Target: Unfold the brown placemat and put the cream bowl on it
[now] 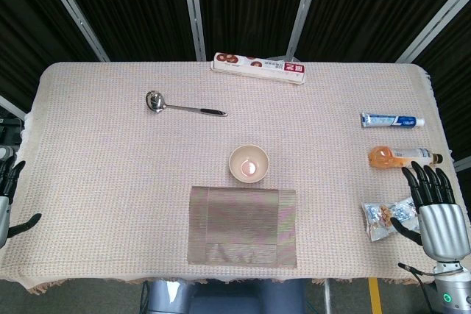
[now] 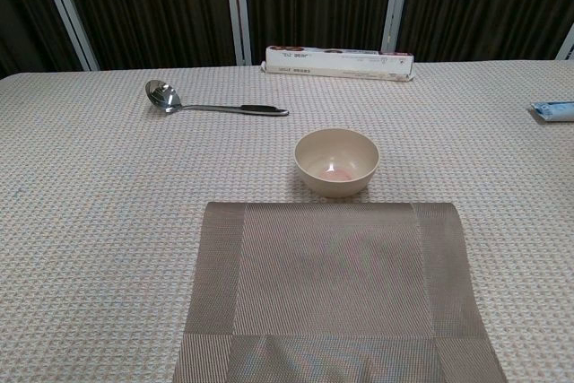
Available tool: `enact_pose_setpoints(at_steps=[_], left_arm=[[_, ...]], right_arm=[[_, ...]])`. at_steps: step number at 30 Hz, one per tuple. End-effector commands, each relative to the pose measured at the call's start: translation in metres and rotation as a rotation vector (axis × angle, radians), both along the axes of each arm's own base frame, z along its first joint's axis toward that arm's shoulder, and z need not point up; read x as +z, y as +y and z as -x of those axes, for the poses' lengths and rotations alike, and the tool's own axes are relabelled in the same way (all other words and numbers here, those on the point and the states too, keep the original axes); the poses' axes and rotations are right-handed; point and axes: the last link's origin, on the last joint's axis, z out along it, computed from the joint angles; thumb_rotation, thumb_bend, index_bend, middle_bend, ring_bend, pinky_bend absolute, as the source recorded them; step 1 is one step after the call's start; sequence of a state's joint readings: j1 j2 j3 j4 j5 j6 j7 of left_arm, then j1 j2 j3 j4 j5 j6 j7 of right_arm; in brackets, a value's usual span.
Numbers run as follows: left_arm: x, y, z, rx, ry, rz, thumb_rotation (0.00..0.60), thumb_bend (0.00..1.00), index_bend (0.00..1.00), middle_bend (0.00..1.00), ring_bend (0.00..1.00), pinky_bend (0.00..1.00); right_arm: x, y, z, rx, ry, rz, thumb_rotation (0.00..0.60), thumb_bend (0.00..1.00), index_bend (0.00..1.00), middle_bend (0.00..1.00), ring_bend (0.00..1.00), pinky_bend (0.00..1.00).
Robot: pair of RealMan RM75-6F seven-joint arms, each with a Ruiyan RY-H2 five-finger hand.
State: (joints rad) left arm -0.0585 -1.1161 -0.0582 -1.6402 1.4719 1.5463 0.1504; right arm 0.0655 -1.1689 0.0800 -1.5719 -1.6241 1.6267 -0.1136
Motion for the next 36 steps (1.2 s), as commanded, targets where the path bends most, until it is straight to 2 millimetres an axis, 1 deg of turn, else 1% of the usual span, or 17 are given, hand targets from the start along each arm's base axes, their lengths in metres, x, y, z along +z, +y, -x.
enact_pose_setpoints(at_steps=[1,8,11,14,17,18,19,20,21,22,25,28,29,30,33,36], left_arm=[[0.000,0.000,0.000,0.000,0.000,0.000,0.600,0.00,0.00,0.00,0.00,0.00],[0.000,0.001,0.002,0.011,-0.002,0.007,0.600,0.00,0.00,0.00,0.00,0.00],[-0.004,0.005,0.000,0.004,-0.014,0.031,0.600,0.00,0.00,0.00,0.00,0.00],[-0.015,0.020,-0.010,-0.045,-0.035,0.087,0.600,0.00,0.00,0.00,0.00,0.00],[-0.032,0.046,-0.028,-0.122,-0.028,0.160,0.600,0.00,0.00,0.00,0.00,0.00],[-0.036,0.051,-0.032,-0.139,-0.024,0.174,0.600,0.00,0.00,0.00,0.00,0.00],[-0.046,0.064,-0.044,-0.185,-0.015,0.216,0.600,0.00,0.00,0.00,0.00,0.00],[-0.051,0.070,-0.050,-0.204,-0.011,0.236,0.600,0.00,0.00,0.00,0.00,0.00],[-0.061,0.081,-0.060,-0.235,-0.004,0.271,0.600,0.00,0.00,0.00,0.00,0.00],[-0.074,0.095,-0.075,-0.279,0.009,0.322,0.600,0.00,0.00,0.00,0.00,0.00],[-0.097,0.118,-0.108,-0.371,0.037,0.391,0.600,0.00,0.00,0.00,0.00,0.00],[-0.120,0.137,-0.138,-0.450,0.058,0.440,0.600,0.00,0.01,0.00,0.00,0.00],[-0.125,0.139,-0.143,-0.461,0.060,0.450,0.600,0.00,0.01,0.00,0.00,0.00],[-0.137,0.145,-0.157,-0.492,0.065,0.480,0.600,0.00,0.02,0.00,0.00,0.00],[-0.161,0.162,-0.183,-0.529,0.078,0.523,0.600,0.00,0.09,0.00,0.00,0.00],[-0.182,0.174,-0.208,-0.575,0.084,0.537,0.600,0.04,0.15,0.00,0.00,0.00]], right_arm=[[-0.001,-0.001,0.000,-0.001,0.000,-0.003,0.600,0.00,0.00,0.00,0.00,0.00],[-0.001,-0.001,0.000,-0.004,-0.002,-0.006,0.600,0.00,0.00,0.00,0.00,0.00],[0.000,-0.002,0.000,-0.010,-0.013,-0.009,0.600,0.00,0.00,0.00,0.00,0.00],[0.001,-0.003,0.002,-0.023,-0.018,-0.008,0.600,0.00,0.00,0.00,0.00,0.00],[0.001,-0.007,0.005,-0.042,-0.006,-0.014,0.600,0.00,0.00,0.00,0.00,0.00],[0.001,-0.008,0.006,-0.045,-0.005,-0.014,0.600,0.00,0.00,0.00,0.00,0.00],[0.001,-0.010,0.008,-0.056,-0.003,-0.012,0.600,0.00,0.00,0.00,0.00,0.00],[0.001,-0.011,0.008,-0.060,-0.003,-0.012,0.600,0.00,0.00,0.00,0.00,0.00],[0.002,-0.012,0.010,-0.070,-0.003,-0.009,0.600,0.00,0.00,0.00,0.00,0.00],[0.003,-0.014,0.012,-0.083,-0.005,-0.007,0.600,0.00,0.00,0.00,0.00,0.00],[0.004,-0.017,0.016,-0.106,-0.002,-0.002,0.600,0.00,0.00,0.00,0.00,0.00],[0.004,-0.020,0.021,-0.135,0.009,-0.003,0.600,0.00,0.00,0.00,0.00,0.00],[0.004,-0.020,0.022,-0.141,0.011,-0.003,0.600,0.00,0.00,0.00,0.00,0.00],[0.004,-0.022,0.025,-0.151,0.011,-0.005,0.600,0.00,0.00,0.00,0.00,0.00],[0.007,-0.025,0.030,-0.166,-0.001,-0.005,0.600,0.00,0.00,0.00,0.00,0.00],[0.011,-0.026,0.035,-0.180,-0.007,0.007,0.600,0.00,0.00,0.00,0.00,0.00]])
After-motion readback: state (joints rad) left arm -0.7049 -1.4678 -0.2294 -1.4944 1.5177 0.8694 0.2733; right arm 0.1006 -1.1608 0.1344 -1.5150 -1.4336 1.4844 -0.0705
